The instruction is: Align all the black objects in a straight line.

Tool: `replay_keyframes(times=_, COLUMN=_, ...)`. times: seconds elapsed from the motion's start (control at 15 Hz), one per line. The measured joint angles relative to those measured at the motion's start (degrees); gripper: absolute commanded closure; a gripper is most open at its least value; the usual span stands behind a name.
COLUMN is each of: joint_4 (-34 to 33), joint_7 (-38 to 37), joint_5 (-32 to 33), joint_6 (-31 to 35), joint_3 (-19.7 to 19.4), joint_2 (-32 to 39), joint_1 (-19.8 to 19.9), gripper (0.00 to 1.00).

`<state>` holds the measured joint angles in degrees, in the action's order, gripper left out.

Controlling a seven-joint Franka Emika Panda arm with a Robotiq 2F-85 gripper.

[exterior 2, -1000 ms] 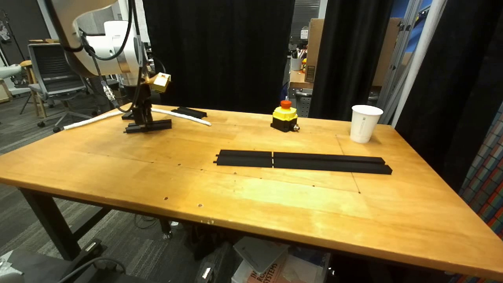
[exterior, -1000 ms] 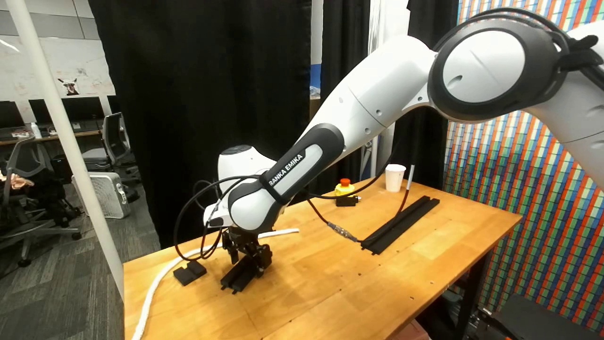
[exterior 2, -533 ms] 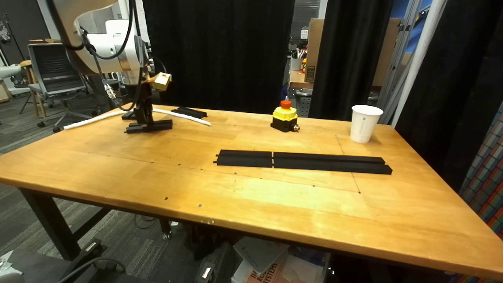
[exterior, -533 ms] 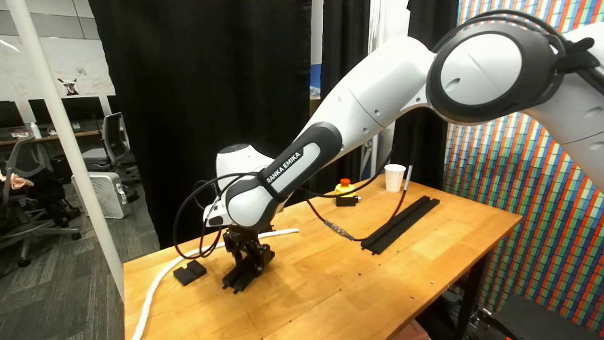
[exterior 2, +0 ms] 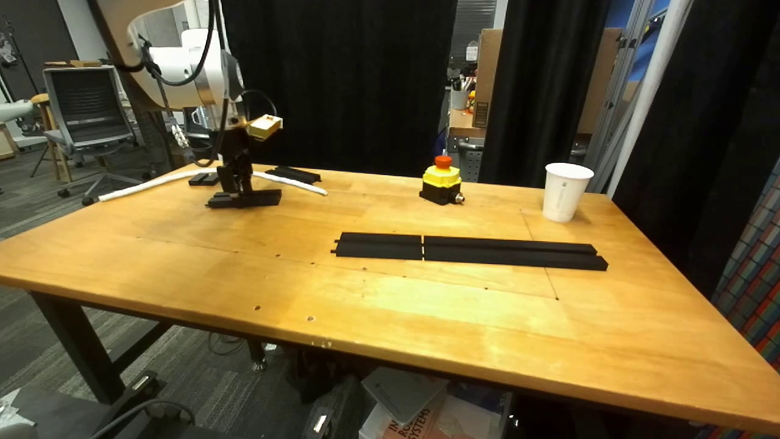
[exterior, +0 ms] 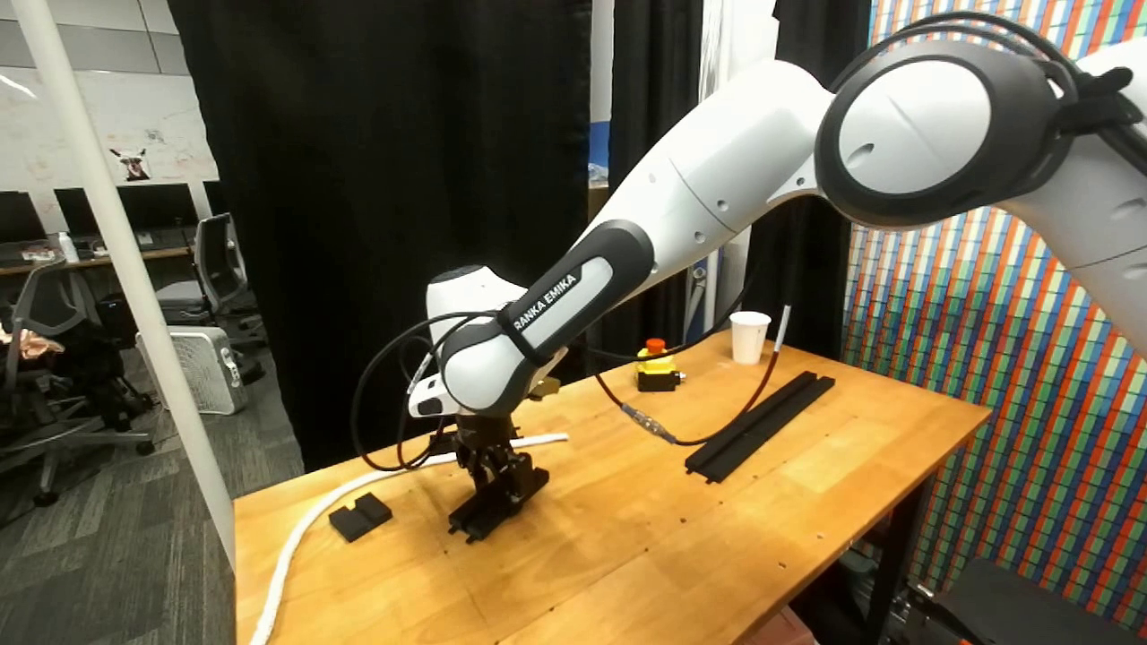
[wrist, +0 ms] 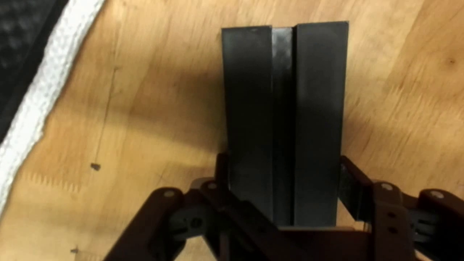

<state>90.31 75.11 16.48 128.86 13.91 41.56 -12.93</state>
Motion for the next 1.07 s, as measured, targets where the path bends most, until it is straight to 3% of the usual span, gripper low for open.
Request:
replay_keyframes(times=0.53, joint_4=9.7, joint_7=-1.1, joint_5=-5.0, joint_6=0.7, joint_3=0.0, joint_2=-7.1, joint_1=5.8, gripper=0.54)
replay_keyframes(times=1.07, joint_4=26.0, joint_7=-0.8, joint_5=-10.6, joint_6=9.0, joint_3=-0.1, joint_2=-17.1, joint_1=12.0, gripper=0.54)
